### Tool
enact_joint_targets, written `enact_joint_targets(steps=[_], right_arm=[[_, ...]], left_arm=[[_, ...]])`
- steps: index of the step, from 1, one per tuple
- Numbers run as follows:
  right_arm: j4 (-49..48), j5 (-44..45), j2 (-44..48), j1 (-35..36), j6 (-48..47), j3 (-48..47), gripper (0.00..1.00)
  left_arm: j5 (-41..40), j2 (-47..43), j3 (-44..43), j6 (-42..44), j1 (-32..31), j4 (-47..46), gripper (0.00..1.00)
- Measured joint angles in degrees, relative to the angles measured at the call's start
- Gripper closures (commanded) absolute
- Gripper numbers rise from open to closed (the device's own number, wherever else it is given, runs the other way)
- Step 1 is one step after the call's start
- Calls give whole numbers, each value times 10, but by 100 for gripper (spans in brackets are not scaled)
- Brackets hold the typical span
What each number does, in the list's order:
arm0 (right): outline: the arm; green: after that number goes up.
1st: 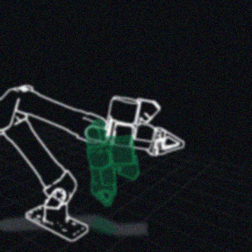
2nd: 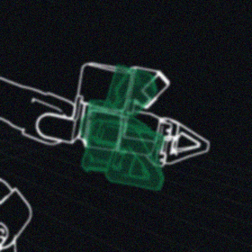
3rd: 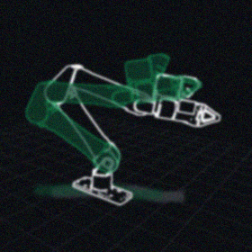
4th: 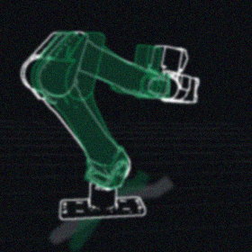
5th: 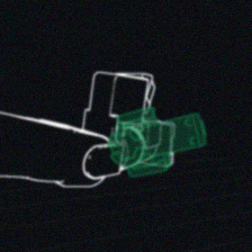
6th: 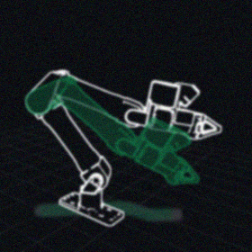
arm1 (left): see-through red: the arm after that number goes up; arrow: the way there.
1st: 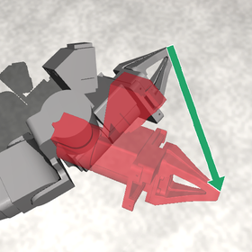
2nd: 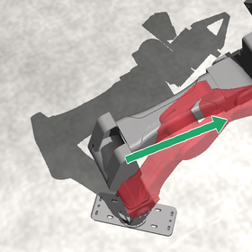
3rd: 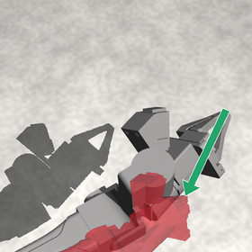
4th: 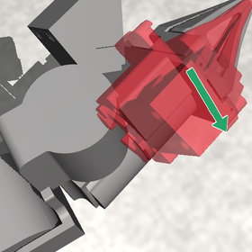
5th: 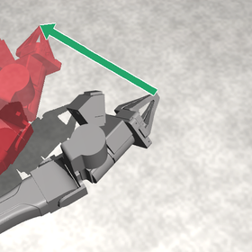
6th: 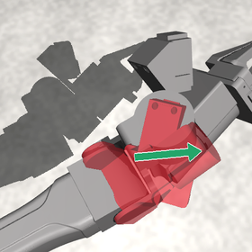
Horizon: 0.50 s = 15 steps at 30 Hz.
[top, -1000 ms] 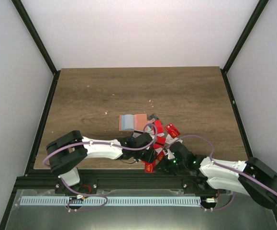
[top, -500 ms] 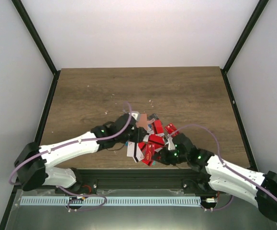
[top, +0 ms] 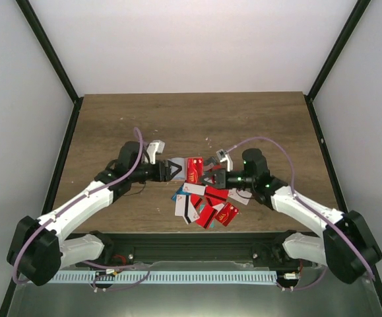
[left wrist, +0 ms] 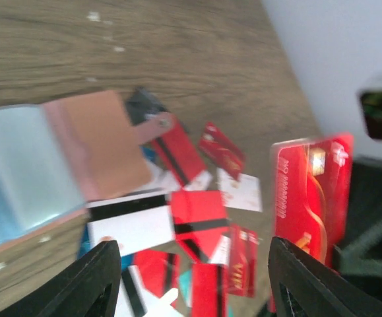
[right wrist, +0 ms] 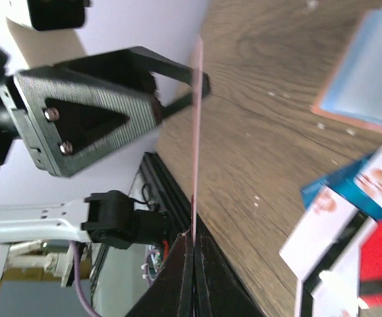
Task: Put the credit cards into the card holder
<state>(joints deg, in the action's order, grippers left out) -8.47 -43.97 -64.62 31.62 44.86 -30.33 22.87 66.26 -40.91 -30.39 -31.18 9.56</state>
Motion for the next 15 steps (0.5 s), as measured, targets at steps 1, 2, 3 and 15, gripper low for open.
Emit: enact_joint_targets(steps=[1,2,3,15], right_arm=[[-16,-19,-14,-5,-6,-9,99],[-30,-35,-25,-7,-10,-17,99],[-46,-52,-35,-10,-14,-25,99],[-124,-139,-56,-20,-28,-47,98]], left_arm=[[24,0,2,5,1,-11,38],[50,0,2,8,1,-23,39],[69,0,2,10,0,-35,41],[219,5,9,-9,4,-175,96]])
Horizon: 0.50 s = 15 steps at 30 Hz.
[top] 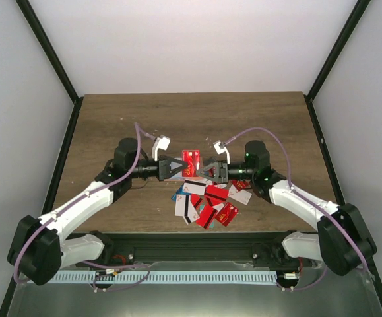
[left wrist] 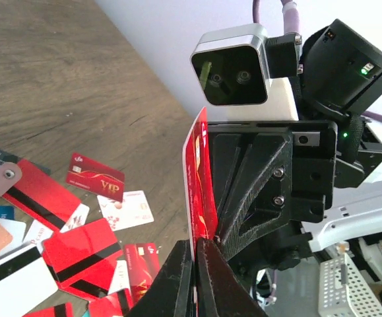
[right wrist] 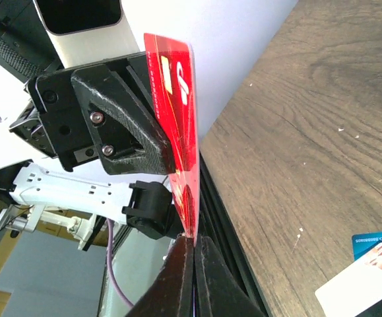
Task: Put the credit cards into the card holder
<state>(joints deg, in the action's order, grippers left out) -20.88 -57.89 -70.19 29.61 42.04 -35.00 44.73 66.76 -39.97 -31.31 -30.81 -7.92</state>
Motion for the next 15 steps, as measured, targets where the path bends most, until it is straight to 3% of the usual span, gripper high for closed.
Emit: enact_joint_targets(steps=[3,5,9,15], right_arm=[[-1,-2,-2,-4,-2,-1,71],[22,4,-11,-3,-18,-14,62],[118,88,-70,13,-77,-99,51],[246,274,-214,84,-138,-255,49]], left_arm=[[10,-1,0,-11,0,-18,96],[-3,-6,-2,-9,-1,-4,96],[-131,-13,-50,18,-2,127,96],[-346,-28,-114,58,5,304,96]])
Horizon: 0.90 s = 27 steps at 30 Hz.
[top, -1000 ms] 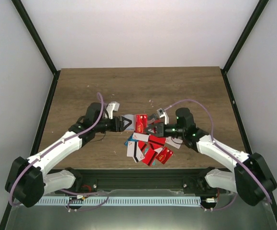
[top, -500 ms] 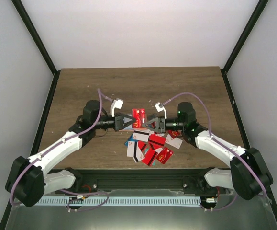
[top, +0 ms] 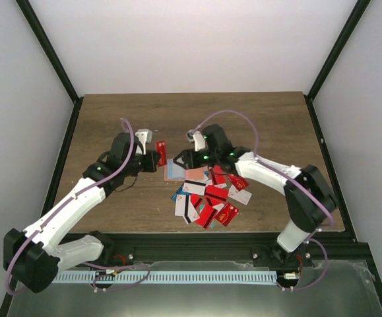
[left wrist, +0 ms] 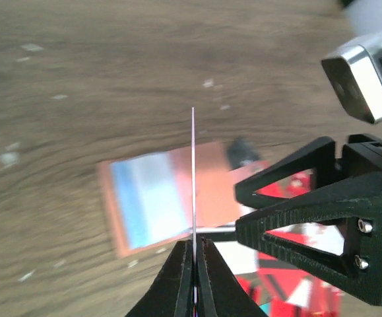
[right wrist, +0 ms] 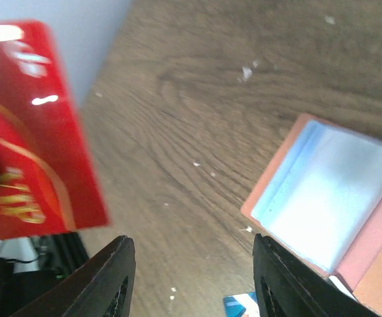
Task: Put the credit cards into the card holder
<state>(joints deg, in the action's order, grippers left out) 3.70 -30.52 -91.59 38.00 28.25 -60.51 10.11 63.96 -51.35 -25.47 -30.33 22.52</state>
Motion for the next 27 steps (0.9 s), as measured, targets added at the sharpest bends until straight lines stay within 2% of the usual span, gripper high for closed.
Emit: enact_joint_targets(steps=[4,9,15,27], right_arm=[[35,61,-70,44,-4,-35,49],[69,109,-152,87,-3,-78,49],[87,129,-193,113,8,-96,49],[115,181,-211,113,14,-122,50]], left_arm=[[-100,-41,0,17,4,92,96],[-160,-84,1,24,9,136,96],[-181,-84,4,32,9,145,96],[-185,-78,6,35,15,149,96]])
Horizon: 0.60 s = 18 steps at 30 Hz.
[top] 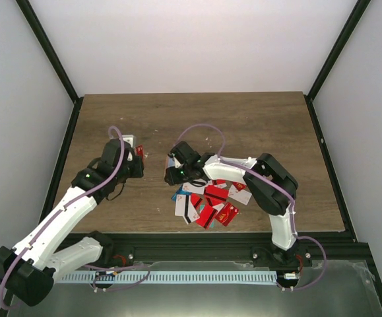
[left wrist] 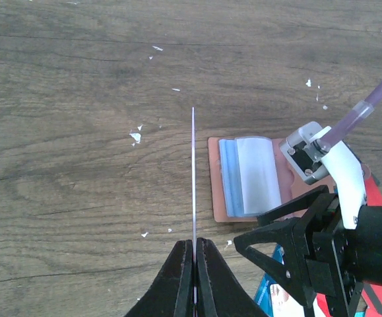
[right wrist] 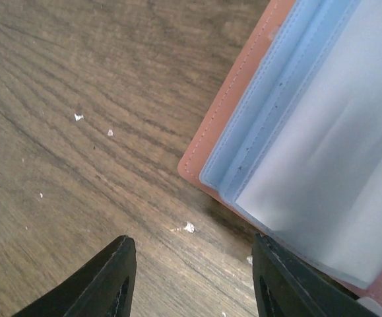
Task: Put the credit cards into the card holder
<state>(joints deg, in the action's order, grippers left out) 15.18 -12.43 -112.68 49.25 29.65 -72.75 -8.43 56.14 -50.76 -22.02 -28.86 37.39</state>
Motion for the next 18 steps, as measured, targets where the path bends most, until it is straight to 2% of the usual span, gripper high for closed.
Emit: enact_joint_targets(steps=[18], right_arm=[[8,101,33,-5,15,10,52]], left_arm=[[0,12,3,0,0,0,96]])
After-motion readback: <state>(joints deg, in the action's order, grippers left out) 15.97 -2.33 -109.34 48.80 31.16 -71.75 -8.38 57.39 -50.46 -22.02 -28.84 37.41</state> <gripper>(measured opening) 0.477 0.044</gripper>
